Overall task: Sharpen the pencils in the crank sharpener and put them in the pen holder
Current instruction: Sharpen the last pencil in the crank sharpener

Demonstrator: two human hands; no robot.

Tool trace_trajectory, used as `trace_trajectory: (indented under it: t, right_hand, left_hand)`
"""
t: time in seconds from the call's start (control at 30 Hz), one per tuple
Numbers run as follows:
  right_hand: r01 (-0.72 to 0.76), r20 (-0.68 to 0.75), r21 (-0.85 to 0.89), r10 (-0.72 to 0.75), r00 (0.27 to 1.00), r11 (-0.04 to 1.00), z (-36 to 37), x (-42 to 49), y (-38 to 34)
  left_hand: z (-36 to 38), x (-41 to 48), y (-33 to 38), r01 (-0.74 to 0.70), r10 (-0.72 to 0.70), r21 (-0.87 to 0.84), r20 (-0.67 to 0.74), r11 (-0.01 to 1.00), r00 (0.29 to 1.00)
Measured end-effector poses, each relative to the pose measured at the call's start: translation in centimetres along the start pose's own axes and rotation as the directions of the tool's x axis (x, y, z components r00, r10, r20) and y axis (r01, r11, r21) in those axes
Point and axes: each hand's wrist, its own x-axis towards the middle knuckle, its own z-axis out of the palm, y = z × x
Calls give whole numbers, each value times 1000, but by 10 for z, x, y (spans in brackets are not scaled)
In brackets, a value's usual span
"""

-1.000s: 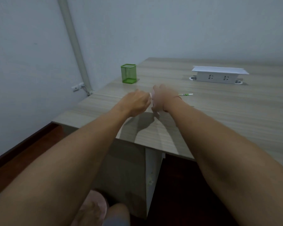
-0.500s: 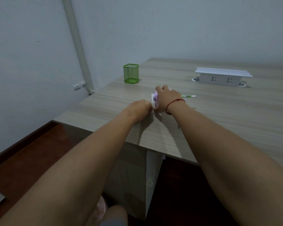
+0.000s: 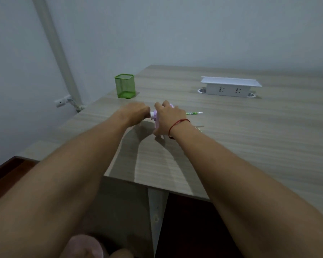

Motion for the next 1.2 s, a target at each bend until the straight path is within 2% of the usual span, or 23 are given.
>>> trace_trajectory:
  t: [0.13, 0.2, 0.3, 0.47, 0.53, 0.83, 1.1, 1.2]
  right_hand:
    - [-21, 1, -17, 21, 1000, 1000, -3, -1, -1]
    - [-4, -8, -22, 4, 1000, 1000, -3, -2, 0]
    - [-16, 8, 1, 16, 1000, 1000, -2, -1, 3]
    - [-26, 45, -23, 27, 999, 999, -4, 4, -1]
    - [-31, 44, -10, 31, 999, 999, -4, 4, -3]
    - [-20, -4, 35, 20, 1000, 999, 1, 1, 1]
    - [-19, 148, 2, 19, 989, 1000, -9, 23, 7]
    - [-8, 134, 7, 7, 991, 1000, -8, 24, 9]
  left_hand:
    - [5, 0, -4, -72, 75, 63, -46, 995, 996]
    - [4, -2, -6, -97, 100, 29, -95, 995, 990]
    - [-16, -1, -13, -129, 106, -84, -241, 988, 965]
    - [-21, -27, -11, -255, 233, -8, -379, 967, 896]
    - [-14, -38, -5, -258, 243, 19, -413, 966, 878]
    - [-15, -53, 12, -214, 194, -9, -389, 977, 900]
    - [9, -49, 20, -191, 154, -111, -278, 975, 948]
    - [0, -46, 18, -154, 128, -96, -237, 983, 963]
